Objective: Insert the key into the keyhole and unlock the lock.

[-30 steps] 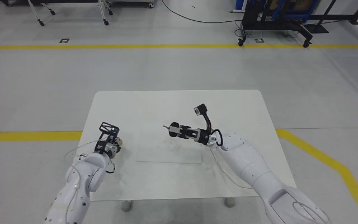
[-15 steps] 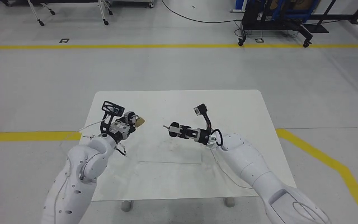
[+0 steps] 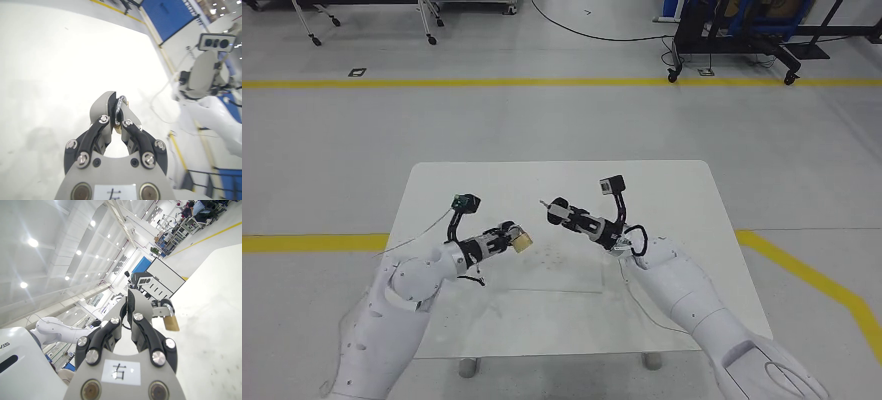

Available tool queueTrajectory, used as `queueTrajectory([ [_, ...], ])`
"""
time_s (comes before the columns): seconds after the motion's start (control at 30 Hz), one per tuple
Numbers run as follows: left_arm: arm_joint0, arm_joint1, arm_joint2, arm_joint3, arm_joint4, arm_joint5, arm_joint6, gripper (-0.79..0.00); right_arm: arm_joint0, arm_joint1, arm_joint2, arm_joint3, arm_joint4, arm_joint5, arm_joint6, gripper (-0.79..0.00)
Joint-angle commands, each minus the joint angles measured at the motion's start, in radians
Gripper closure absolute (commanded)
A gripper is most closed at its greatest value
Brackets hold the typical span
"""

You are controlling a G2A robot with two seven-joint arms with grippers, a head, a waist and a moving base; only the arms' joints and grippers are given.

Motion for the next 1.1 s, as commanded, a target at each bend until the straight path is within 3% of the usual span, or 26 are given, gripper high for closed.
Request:
queueTrajectory([
  [0.0,-0.038,-0.010,0.023,0.061,-0.178,0.024,-0.019,0.000,0.003,-0.003,-0.002,-0.001,-0.009,-0.005,-0.016,0.000],
  [0.17,-0.127,-0.038,0.065,0.192,-0.477,0.088,-0.075,0.000,0.010,-0.008,-0.002,0.000,-0.050,-0.029,-0.060,0.000],
  [0.4,-0.224,-0.057,0.112,0.320,-0.568,0.065,-0.122,0.000,0.019,-0.009,0.011,-0.001,-0.139,-0.007,-0.135,0.000],
  [0.73,-0.245,-0.062,0.117,0.378,-0.629,0.076,-0.130,0.000,0.032,-0.020,-0.016,0.012,-0.181,0.053,-0.128,0.000],
  [1.07,-0.262,-0.062,0.090,0.405,-0.740,0.161,-0.161,0.000,0.024,-0.019,0.006,-0.018,-0.081,-0.030,-0.079,0.000],
])
